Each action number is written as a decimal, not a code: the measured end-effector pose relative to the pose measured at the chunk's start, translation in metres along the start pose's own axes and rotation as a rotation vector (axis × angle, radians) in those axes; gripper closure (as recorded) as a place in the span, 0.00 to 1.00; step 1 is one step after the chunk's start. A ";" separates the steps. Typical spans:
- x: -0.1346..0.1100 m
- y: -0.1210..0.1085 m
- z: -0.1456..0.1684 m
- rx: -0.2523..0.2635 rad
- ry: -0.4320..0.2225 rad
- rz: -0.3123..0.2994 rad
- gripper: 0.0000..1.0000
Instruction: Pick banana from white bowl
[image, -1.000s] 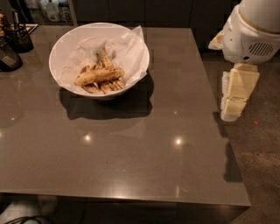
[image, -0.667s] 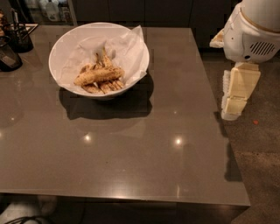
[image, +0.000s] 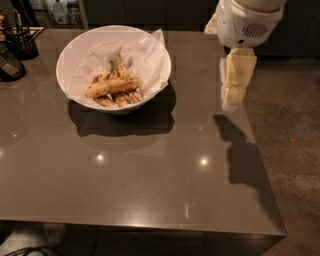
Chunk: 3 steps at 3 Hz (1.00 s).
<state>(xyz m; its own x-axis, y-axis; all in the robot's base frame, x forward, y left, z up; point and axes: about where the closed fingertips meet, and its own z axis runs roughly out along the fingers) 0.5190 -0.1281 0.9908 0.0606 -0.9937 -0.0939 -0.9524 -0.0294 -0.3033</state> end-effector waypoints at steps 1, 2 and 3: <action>-0.030 -0.034 0.009 -0.015 -0.013 -0.102 0.00; -0.038 -0.040 0.007 0.011 -0.030 -0.106 0.00; -0.050 -0.053 0.010 0.018 -0.032 -0.137 0.00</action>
Offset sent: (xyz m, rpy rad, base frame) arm 0.0254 0.0242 0.0040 -0.0152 0.0013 0.0777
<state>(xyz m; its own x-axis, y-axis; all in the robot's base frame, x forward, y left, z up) 0.5693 -0.0762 1.0019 0.1992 -0.9766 -0.0805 -0.9290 -0.1621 -0.3327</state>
